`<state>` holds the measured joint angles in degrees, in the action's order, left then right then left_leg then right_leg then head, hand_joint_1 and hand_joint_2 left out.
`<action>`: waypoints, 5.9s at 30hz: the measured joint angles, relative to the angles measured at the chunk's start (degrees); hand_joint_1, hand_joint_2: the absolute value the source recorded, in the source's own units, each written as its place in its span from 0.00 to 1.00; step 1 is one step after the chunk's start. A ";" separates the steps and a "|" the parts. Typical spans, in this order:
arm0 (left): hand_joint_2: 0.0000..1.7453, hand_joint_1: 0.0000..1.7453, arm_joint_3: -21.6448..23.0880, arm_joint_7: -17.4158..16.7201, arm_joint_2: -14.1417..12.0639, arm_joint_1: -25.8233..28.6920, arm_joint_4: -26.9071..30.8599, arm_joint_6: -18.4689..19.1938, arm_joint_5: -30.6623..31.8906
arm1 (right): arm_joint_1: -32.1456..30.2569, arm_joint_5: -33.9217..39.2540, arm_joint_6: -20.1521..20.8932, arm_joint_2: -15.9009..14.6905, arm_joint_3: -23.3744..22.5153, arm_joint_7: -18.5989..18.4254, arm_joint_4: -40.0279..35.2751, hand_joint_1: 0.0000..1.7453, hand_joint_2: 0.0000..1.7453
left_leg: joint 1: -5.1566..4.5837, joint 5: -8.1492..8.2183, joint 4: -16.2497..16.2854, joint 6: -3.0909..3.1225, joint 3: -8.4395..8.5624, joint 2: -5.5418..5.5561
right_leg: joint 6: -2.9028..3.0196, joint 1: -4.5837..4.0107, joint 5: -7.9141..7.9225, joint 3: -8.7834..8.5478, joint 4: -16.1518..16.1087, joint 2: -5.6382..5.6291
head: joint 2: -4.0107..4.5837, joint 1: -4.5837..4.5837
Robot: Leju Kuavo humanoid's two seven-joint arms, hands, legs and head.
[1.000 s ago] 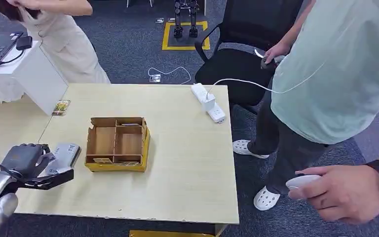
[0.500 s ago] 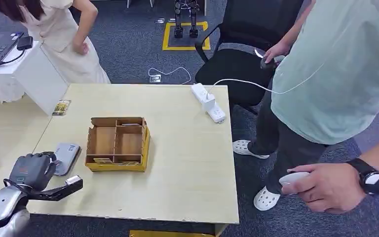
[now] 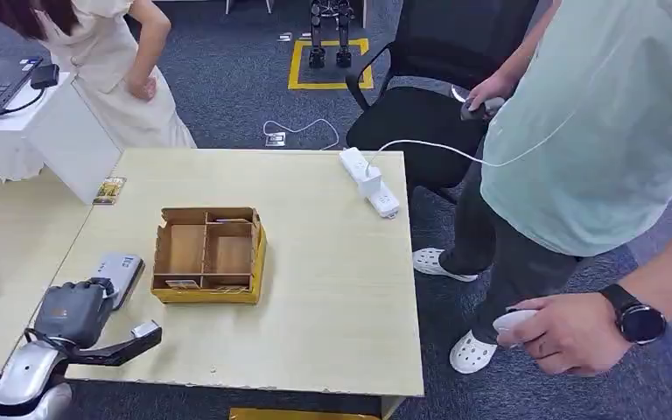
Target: Pass the card to the sensor for recognition and then transmit it.
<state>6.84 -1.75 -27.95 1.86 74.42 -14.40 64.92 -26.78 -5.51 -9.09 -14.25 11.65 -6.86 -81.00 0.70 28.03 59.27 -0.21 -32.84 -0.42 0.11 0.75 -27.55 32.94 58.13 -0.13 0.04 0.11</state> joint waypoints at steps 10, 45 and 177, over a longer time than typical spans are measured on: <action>1.00 1.00 0.42 -1.03 1.49 -0.03 -0.55 1.07 2.16 | 0.67 -0.90 0.22 0.02 -0.48 0.79 0.00 0.00 1.00 | 0.00 0.00 0.00 0.00 0.01 0.00 | 0.00 0.00 0.00 0.00 0.00 0.00 | 0.00 0.00; 1.00 1.00 -2.34 5.90 3.74 -20.00 -3.97 -15.65 -5.92 | 2.10 3.49 -3.32 -1.24 3.67 2.78 0.94 0.00 1.00 | 0.00 -0.08 0.04 -0.01 -0.01 0.06 | -0.01 -0.01 0.04 0.04 0.00 0.06 | 0.00 0.00; 1.00 0.00 25.88 13.12 -23.10 -19.37 21.00 23.41 -20.92 | 9.67 4.85 -3.85 -3.74 9.31 6.29 9.81 0.00 1.00 | 0.00 -0.12 0.01 -0.06 -0.22 -0.09 | 0.03 -0.02 0.08 0.30 0.03 -0.10 | 0.00 0.00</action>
<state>32.72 11.37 -51.06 -17.51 95.43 9.01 44.00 -17.10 -0.66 -12.94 -17.99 20.96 -0.57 -71.19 0.71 27.91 59.28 -0.27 -33.06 -0.52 0.14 0.73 -27.46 33.23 58.15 -0.23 0.04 0.11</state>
